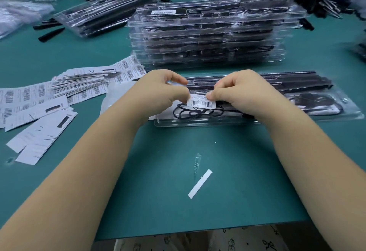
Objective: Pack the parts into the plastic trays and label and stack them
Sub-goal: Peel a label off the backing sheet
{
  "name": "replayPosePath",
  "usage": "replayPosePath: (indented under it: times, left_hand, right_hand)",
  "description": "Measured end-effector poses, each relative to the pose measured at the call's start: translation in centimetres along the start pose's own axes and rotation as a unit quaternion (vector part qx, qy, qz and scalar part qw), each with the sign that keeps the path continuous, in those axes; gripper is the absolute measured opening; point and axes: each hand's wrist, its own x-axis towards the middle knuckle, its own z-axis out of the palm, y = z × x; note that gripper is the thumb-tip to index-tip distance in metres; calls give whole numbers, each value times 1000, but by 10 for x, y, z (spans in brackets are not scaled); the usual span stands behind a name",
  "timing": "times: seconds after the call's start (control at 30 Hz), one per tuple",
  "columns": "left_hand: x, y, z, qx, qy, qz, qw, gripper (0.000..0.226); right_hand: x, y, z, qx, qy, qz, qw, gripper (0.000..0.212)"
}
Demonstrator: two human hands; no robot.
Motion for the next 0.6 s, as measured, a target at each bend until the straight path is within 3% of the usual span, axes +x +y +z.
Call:
replayPosePath:
  times: [0.37,0.6]
  left_hand:
    - [-2,0,11,86,40,66,993,33]
    - [-3,0,15,159,62,85,982,35]
  right_hand:
    - [2,-1,2,-105,-20,-30,994,42]
    - [2,0,4,-126,-13,-41,991,33]
